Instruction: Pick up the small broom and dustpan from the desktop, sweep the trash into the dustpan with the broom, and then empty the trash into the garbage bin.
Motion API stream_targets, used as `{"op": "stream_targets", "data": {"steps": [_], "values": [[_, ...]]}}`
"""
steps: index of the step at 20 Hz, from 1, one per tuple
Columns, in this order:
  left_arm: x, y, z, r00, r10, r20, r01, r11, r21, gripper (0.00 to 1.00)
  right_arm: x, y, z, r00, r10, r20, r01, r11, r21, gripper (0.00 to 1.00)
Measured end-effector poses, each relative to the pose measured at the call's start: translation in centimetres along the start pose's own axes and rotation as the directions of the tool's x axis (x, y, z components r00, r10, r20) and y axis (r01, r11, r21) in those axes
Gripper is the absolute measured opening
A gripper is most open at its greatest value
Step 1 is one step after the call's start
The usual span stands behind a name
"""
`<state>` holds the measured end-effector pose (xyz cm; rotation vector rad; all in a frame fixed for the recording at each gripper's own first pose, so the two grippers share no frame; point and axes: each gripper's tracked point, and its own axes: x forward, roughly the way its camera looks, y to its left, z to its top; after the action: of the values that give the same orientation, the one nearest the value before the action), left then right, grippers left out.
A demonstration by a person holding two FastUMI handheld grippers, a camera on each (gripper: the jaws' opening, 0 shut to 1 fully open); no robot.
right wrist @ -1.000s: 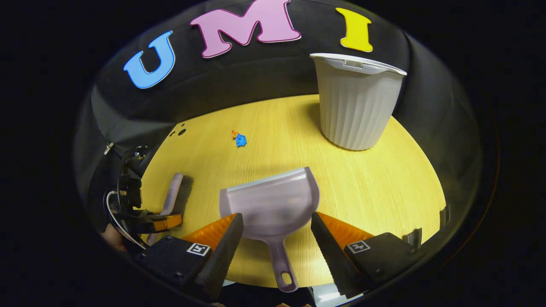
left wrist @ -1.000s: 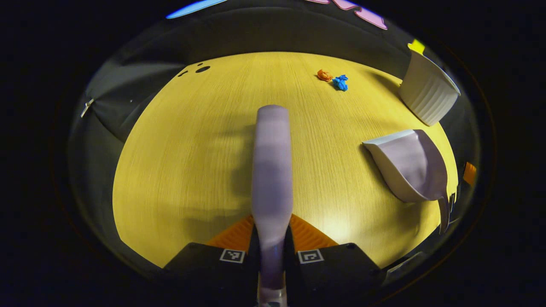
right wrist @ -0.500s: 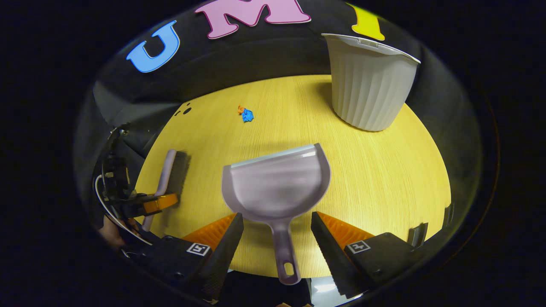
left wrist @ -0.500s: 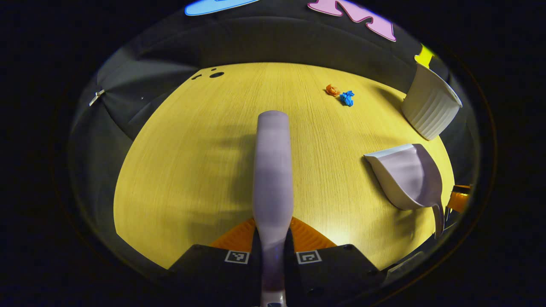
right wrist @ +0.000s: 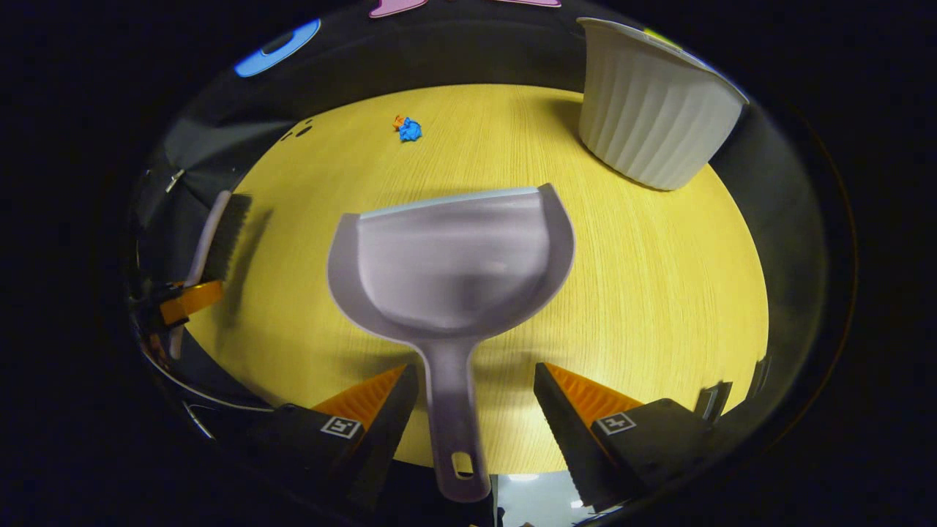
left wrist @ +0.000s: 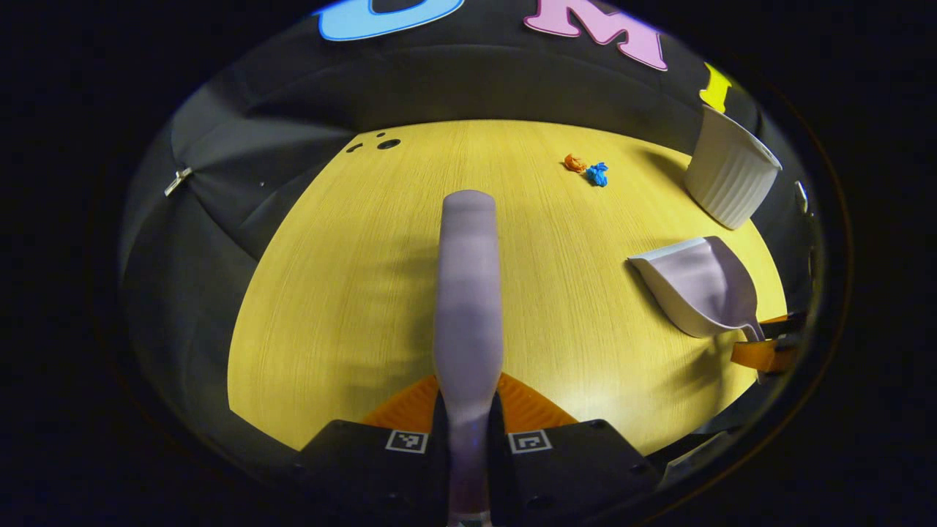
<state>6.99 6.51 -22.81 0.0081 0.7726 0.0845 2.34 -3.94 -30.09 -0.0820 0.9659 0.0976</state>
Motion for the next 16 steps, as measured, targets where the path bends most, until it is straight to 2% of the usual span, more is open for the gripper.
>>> {"op": "stream_targets", "data": {"steps": [4,6,10,11,14,16], "values": [[0.2,1.5,-0.8,0.999,0.04,-0.028,-0.039,0.999,0.02,0.25,1.8,1.0,-0.2,1.0,0.009,-0.024,-0.01,1.0,-0.011,0.95],[0.2,1.5,-0.7,0.998,0.042,-0.036,-0.041,0.999,0.022,0.26,2.6,0.8,0.5,1.0,-0.009,-0.011,0.009,0.999,-0.031,0.88],[0.0,1.0,-0.4,0.998,0.047,-0.041,-0.046,0.998,0.034,0.26,2.4,0.7,1.1,1.0,-0.008,-0.022,0.006,0.998,-0.069,0.45],[0.1,0.8,-0.2,0.998,0.044,-0.041,-0.043,0.998,0.036,0.26,2.4,0.6,1.2,1.0,0.001,-0.029,-0.004,0.996,-0.091,0.4],[0.7,-0.1,0.4,0.999,0.032,-0.044,-0.03,0.999,0.04,0.26,2.5,0.7,1.1,0.999,0.035,-0.032,-0.038,0.993,-0.115,0.38],[1.3,-0.6,1.2,0.998,0.023,-0.051,-0.02,0.999,0.05,0.26,2.7,0.2,1.5,0.999,0.03,-0.013,-0.031,0.991,-0.131,0.37]]}}
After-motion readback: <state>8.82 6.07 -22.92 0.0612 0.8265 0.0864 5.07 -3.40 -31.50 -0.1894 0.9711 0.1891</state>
